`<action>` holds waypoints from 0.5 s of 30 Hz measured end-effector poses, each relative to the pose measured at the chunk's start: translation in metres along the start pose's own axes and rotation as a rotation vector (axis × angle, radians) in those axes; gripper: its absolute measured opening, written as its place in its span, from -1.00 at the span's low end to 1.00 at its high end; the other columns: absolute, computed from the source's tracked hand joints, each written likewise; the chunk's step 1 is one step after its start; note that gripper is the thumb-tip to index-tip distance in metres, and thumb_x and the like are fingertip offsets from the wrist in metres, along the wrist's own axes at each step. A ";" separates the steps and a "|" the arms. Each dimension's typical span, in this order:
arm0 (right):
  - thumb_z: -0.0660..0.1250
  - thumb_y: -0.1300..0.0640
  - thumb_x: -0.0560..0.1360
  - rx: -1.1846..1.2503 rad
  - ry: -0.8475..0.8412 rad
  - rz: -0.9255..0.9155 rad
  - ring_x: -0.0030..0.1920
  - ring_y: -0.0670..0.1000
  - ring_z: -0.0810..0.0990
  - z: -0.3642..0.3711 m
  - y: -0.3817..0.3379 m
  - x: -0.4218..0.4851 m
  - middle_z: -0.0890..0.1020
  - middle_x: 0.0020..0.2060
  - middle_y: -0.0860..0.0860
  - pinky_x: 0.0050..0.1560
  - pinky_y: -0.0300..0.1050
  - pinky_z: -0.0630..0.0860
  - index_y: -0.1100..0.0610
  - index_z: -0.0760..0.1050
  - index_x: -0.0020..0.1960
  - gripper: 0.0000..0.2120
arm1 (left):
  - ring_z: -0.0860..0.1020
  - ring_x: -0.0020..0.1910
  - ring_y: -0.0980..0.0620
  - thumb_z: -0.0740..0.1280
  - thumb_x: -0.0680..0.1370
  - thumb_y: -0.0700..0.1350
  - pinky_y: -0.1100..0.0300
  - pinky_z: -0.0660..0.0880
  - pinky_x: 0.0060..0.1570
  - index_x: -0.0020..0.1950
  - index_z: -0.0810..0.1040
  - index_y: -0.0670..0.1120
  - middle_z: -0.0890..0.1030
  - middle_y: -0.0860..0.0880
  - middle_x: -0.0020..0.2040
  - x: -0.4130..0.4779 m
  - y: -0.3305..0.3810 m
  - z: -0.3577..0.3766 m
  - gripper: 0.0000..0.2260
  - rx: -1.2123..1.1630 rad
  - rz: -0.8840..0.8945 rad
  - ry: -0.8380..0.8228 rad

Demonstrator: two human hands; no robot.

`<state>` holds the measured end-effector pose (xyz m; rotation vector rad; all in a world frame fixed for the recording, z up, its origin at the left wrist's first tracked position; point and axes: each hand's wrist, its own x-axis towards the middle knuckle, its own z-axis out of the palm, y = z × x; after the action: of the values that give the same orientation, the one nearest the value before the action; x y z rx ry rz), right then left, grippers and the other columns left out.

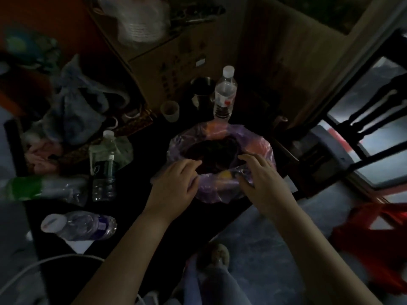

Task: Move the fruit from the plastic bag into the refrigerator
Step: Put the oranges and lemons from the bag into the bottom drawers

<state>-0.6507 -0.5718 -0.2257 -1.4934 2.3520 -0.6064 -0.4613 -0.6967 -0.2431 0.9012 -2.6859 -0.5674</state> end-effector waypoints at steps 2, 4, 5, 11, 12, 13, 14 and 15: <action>0.29 0.03 0.54 -0.011 -0.041 -0.033 0.33 0.06 0.39 0.007 0.010 0.019 0.42 0.34 0.01 0.22 -0.11 0.35 0.08 0.32 0.41 -0.53 | 0.44 0.23 0.06 0.13 0.57 0.04 0.27 0.37 0.11 0.34 0.44 -0.05 0.49 0.03 0.24 0.013 -0.004 0.014 -0.62 -0.008 -0.049 -0.039; 0.27 0.02 0.55 -0.012 -0.090 -0.046 0.34 0.04 0.37 0.015 0.018 0.037 0.40 0.34 0.00 0.20 -0.15 0.31 0.06 0.30 0.42 -0.53 | 0.45 0.23 0.04 0.10 0.56 0.06 0.18 0.43 0.12 0.34 0.43 -0.04 0.48 0.04 0.24 0.024 -0.009 0.026 -0.60 0.002 -0.083 -0.060; 0.27 0.02 0.55 -0.011 -0.114 -0.048 0.34 0.03 0.37 0.019 0.022 0.046 0.40 0.34 -0.01 0.20 -0.16 0.31 0.06 0.30 0.42 -0.53 | 0.46 0.22 0.03 0.10 0.56 0.05 0.15 0.44 0.12 0.33 0.44 -0.04 0.48 0.03 0.24 0.029 -0.011 0.032 -0.61 0.009 -0.097 -0.068; 0.22 0.08 0.57 -0.017 -0.238 -0.106 0.34 0.08 0.37 0.051 0.044 0.105 0.40 0.35 0.00 0.25 0.05 0.42 0.08 0.32 0.41 -0.58 | 0.44 0.24 0.00 0.25 0.59 -0.09 0.07 0.46 0.13 0.35 0.42 -0.06 0.46 0.02 0.27 0.047 -0.028 0.060 -0.67 -0.027 -0.202 -0.132; 0.20 0.09 0.58 -0.024 -0.259 -0.109 0.34 0.08 0.37 0.056 0.046 0.114 0.39 0.36 0.00 0.23 0.07 0.43 0.08 0.31 0.42 -0.59 | 0.45 0.24 -0.01 0.25 0.58 -0.10 0.07 0.45 0.14 0.34 0.43 -0.07 0.46 0.00 0.26 0.049 -0.031 0.064 -0.68 -0.047 -0.221 -0.129; 0.18 0.11 0.58 -0.034 -0.280 -0.114 0.35 0.09 0.36 0.060 0.048 0.123 0.38 0.38 0.00 0.23 0.07 0.42 0.07 0.31 0.42 -0.59 | 0.46 0.24 -0.02 0.26 0.58 -0.11 0.08 0.45 0.15 0.33 0.44 -0.09 0.47 -0.01 0.26 0.051 -0.032 0.067 -0.68 -0.061 -0.237 -0.124; 0.17 0.13 0.58 -0.042 -0.294 -0.125 0.36 0.10 0.34 0.064 0.049 0.132 0.37 0.39 0.01 0.24 0.05 0.41 0.07 0.31 0.42 -0.60 | 0.46 0.24 -0.03 0.27 0.57 -0.12 0.09 0.43 0.16 0.33 0.45 -0.10 0.48 -0.02 0.26 0.051 -0.034 0.069 -0.68 -0.070 -0.250 -0.122; 0.16 0.16 0.58 -0.046 -0.302 -0.139 0.36 0.11 0.33 0.069 0.050 0.140 0.36 0.40 0.02 0.24 0.04 0.38 0.08 0.32 0.42 -0.60 | 0.45 0.25 -0.04 0.27 0.57 -0.13 0.10 0.41 0.17 0.33 0.45 -0.10 0.48 -0.03 0.26 0.052 -0.035 0.072 -0.67 -0.077 -0.259 -0.123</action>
<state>-0.7173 -0.6930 -0.3129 -1.6503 2.0596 -0.3310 -0.5092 -0.7343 -0.3164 1.2399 -2.6492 -0.7994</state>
